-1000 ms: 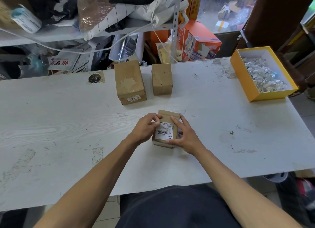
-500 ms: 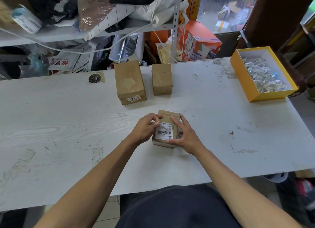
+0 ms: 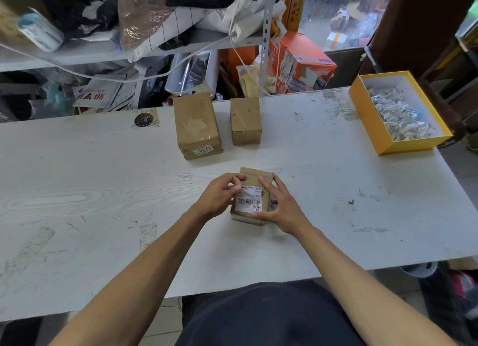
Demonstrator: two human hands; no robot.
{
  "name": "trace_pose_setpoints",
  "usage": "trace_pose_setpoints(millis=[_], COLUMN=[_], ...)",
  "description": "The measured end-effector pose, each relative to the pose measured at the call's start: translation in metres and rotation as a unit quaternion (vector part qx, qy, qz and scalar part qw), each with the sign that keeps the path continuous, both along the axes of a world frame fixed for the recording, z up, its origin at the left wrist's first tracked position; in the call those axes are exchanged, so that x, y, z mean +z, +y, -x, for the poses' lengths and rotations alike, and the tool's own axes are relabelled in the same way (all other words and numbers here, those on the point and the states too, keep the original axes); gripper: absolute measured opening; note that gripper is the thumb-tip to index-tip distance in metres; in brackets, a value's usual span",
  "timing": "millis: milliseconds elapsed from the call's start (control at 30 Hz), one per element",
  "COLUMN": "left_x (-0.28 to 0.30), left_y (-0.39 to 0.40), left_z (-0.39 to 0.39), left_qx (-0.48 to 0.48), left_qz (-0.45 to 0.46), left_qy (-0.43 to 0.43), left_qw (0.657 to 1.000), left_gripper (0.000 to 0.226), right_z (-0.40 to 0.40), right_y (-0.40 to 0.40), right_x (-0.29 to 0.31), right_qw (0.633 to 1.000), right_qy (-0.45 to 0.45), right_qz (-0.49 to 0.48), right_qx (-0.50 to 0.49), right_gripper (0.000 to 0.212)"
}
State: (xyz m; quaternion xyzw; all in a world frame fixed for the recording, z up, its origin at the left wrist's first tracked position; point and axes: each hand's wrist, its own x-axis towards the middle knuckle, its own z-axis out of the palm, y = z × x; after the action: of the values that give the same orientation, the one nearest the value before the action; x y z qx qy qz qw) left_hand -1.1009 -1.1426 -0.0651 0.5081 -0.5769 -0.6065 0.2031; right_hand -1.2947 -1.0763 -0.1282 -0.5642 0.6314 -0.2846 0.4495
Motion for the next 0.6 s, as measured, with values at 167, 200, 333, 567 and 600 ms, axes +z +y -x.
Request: trace_pose_setpoints(millis=[167,200,333,567,600], left_x=[0.0005,0.0009,0.0003,0.0002,0.0], left_y=[0.0004,0.0004,-0.0001,0.0002,0.0], left_z=[-0.0006,-0.0006,-0.0006,-0.001,-0.0009], left_qx=[0.003,0.003,0.003,0.005,0.005], left_qz=[-0.011,-0.011,-0.01,-0.013,-0.013], left_qy=[0.018,0.018,0.016,0.017,0.017], left_qw=[1.0,1.0,1.0,1.0,1.0], left_gripper=[0.025,0.025,0.025,0.025,0.025], right_z=[0.0003,0.0002,0.0003,0.0011,0.0011], right_y=[-0.0013,-0.0015,-0.001,-0.0011,-0.0012], right_x=[0.0001,0.0002,-0.0008,-0.0014,-0.0016], right_qw=[1.0,1.0,1.0,1.0,1.0], right_qy=[0.0,0.001,0.006,0.004,0.004], right_qz=[-0.001,-0.002,0.0,0.004,0.004], right_qx=[-0.002,-0.002,0.0,0.002,0.002], right_gripper=[0.101,0.101,0.102,0.101,0.101])
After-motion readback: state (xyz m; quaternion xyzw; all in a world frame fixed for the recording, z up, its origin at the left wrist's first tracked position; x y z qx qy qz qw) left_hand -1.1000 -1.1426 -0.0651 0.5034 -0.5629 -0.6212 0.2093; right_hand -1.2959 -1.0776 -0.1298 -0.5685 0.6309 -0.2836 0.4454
